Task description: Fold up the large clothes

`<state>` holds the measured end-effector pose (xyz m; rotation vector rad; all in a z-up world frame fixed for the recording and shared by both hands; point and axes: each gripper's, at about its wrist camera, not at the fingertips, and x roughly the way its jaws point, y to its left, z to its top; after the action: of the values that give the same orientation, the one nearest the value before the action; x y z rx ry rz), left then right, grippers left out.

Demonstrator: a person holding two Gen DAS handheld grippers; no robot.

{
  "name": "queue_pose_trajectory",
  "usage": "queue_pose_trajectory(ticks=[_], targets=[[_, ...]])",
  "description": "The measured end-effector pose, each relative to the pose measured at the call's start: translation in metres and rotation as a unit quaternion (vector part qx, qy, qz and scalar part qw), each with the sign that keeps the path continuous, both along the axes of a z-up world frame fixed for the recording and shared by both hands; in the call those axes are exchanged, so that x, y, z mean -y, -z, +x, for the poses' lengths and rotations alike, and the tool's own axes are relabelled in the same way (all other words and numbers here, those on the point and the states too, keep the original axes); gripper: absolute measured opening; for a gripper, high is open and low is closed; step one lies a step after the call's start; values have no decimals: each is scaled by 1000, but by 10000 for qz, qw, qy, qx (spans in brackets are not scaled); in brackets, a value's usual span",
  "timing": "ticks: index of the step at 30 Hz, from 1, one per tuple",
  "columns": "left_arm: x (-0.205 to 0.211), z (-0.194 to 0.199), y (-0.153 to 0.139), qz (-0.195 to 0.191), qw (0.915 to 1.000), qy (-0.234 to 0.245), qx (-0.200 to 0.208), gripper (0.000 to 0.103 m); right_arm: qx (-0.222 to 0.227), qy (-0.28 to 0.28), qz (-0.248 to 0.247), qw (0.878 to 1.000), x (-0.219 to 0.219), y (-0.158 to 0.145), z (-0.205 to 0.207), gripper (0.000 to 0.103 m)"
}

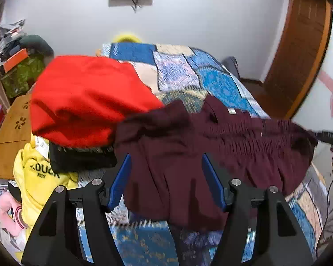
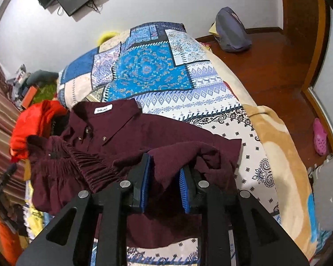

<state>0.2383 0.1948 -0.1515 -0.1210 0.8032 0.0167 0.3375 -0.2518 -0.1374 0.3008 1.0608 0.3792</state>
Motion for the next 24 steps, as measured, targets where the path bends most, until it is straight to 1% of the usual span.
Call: queue_pose_trajectory(ticks=[3,6,8,9,10,13,15,16,18,19,21,24], targets=[[9,0,17,-141,9993,174,-294,64,-141,71,305,9994,11,0,2,21],[23,10,46,-289,9967,356,-673,64,-198,99,444,9988,16,-2,2,21],[31,20,65,-237,9954,263,-893,64,-186,44,419,9989,16,-7,-1,21],[31,26,74,-282,9946,159,-987,65,-162,6,369,9992,15,-9,-2,21],[30,32,81,-405,9940,45,-1019,65,-131,-36,300,9995,15,-12,-5,21],[25,44,87,-674,9923,-200,-1024,65,-15,-156,29,9999,12,-21,-11,22],[27,48,84,-607,9930,-245,-984,67,62,-274,-129,9995,10,-26,-15,22],[28,50,83,-502,9938,-234,-960,67,101,-315,-170,9993,11,-27,-16,23],[32,54,83,-346,9949,-244,-918,71,239,-291,-265,9989,14,-30,-19,27],[33,57,83,-299,9951,-263,-907,71,336,-192,-330,9987,18,-32,-21,33],[36,60,85,-204,9953,-313,-895,72,535,191,-661,9962,27,-36,-23,33],[39,66,86,-36,9954,-363,-881,72,571,580,-996,9917,40,-37,-27,33]])
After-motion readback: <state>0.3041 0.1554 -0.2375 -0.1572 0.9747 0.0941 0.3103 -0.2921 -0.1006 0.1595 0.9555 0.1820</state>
